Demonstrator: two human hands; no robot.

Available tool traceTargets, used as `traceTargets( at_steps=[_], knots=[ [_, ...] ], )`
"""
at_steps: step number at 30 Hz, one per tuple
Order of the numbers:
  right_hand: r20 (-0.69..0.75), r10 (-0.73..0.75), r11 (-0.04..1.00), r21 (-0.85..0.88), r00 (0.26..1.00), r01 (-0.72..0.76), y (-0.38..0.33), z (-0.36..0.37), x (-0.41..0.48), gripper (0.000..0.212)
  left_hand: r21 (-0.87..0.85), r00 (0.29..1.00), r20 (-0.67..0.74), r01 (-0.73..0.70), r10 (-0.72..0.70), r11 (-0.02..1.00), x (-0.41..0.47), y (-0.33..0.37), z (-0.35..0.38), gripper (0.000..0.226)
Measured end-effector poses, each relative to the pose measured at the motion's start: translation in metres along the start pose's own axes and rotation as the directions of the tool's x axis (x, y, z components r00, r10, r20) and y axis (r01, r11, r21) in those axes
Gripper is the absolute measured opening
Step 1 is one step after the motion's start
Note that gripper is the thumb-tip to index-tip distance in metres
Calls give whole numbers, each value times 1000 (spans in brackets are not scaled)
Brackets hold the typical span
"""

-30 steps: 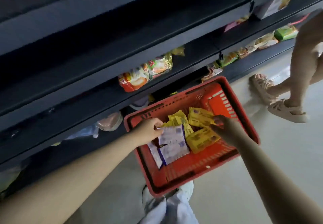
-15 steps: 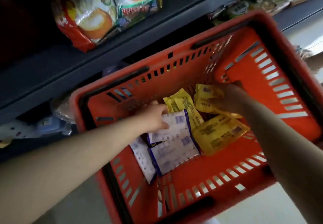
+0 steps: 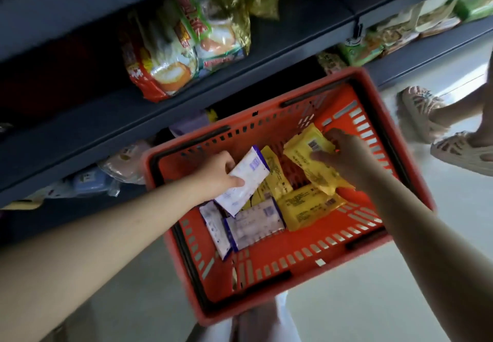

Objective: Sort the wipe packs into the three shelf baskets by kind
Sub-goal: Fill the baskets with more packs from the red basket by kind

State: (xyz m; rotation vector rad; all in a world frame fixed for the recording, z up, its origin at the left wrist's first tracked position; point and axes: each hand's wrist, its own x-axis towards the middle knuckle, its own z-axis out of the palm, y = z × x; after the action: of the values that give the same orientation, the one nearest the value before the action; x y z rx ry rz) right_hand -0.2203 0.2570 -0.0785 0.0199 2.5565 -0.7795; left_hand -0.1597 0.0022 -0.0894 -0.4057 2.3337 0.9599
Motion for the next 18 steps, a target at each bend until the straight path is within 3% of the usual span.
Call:
traceTargets(
  at_steps=[6, 11, 18],
  knots=[
    [-124, -97, 927, 350, 988, 134, -119, -149, -119, 25, -232, 997, 20, -68, 74, 970, -151, 97, -129, 25],
    [-171, -217, 864, 425, 961, 271, -220, -234, -207, 23, -407, 972, -218, -177, 92, 896, -277, 158, -245, 19],
    [-222, -379, 764, 472, 898, 439, -356, -276, -263, 21, -545, 874, -485, -335, 37, 768, -385, 147, -356, 15]
  ],
)
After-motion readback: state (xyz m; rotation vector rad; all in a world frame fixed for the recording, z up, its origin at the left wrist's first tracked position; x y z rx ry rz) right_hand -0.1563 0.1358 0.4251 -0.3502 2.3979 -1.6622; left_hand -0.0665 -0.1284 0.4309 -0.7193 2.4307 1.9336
